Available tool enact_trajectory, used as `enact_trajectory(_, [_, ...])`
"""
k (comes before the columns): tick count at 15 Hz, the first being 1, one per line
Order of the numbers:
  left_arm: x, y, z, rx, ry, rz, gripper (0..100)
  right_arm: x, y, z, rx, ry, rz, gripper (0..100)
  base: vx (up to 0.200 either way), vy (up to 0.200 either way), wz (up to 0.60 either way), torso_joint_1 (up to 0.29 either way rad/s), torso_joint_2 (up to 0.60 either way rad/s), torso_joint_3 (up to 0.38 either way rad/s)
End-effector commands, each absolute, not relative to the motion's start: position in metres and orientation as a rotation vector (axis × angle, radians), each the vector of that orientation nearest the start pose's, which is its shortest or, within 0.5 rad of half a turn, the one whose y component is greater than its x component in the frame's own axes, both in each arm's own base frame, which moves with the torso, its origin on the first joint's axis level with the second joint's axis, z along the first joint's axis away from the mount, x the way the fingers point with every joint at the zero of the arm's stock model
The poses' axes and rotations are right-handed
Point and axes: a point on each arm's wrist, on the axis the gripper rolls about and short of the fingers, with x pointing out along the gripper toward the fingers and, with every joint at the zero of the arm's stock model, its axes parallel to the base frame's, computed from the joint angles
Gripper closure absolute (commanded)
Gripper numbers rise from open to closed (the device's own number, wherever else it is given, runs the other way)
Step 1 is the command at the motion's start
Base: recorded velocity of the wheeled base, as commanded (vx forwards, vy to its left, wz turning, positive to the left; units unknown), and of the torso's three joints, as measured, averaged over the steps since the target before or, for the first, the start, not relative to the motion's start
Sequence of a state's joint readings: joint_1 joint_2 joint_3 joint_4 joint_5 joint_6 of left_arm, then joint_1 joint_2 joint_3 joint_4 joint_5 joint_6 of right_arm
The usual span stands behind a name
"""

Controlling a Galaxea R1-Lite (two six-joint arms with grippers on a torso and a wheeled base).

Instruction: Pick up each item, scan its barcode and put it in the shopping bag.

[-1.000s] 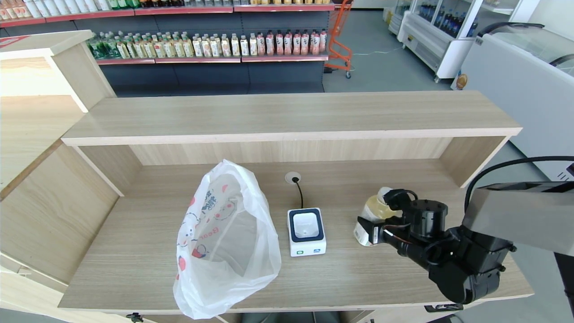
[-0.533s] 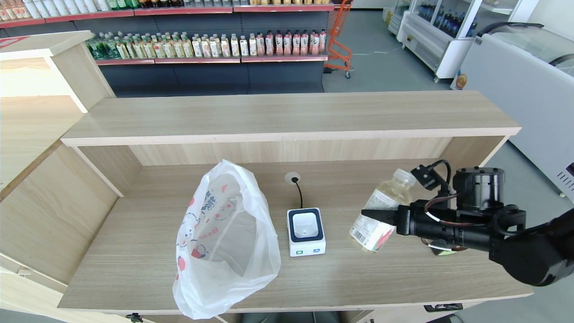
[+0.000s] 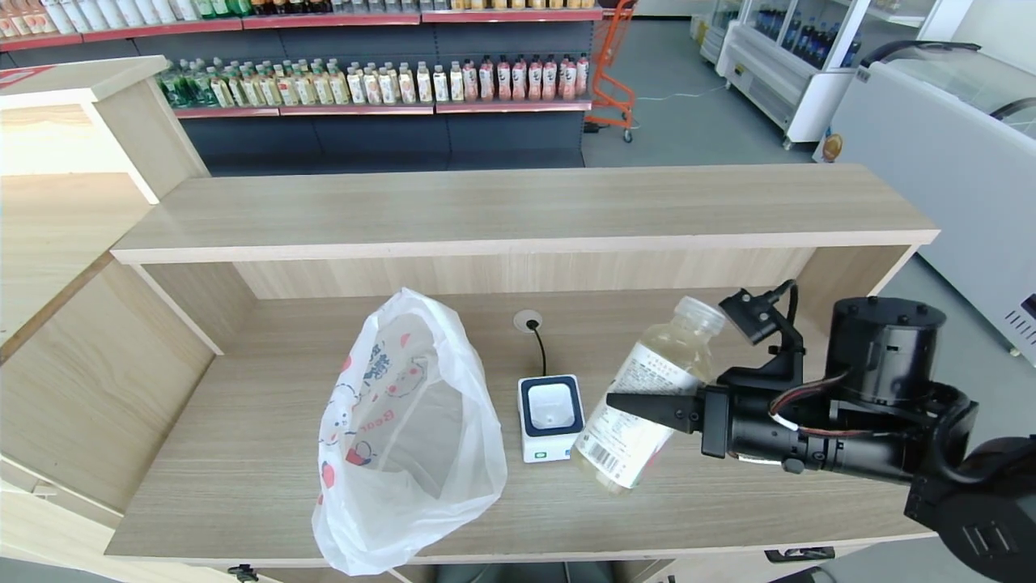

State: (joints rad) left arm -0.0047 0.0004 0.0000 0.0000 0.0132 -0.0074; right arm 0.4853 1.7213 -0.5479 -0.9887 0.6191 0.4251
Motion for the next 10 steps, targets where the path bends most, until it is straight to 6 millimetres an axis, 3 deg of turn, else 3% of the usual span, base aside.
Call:
enact_trajectory(1, [-0.023,0.0,0.075,-0.008,0.0,0.009,0,0.235,0.155,0.141,0.384,0.433,1.106,100,0.0,0.0,0.0,0.0,0.0,0.0])
enact_trajectory(10, [-0.023,0.0,0.075,-0.008,0.0,0.009,0,0.221,0.164,0.126,0.361,0.472,1.189,100,0.0,0.0,0.0,0.0,0.0,0.0])
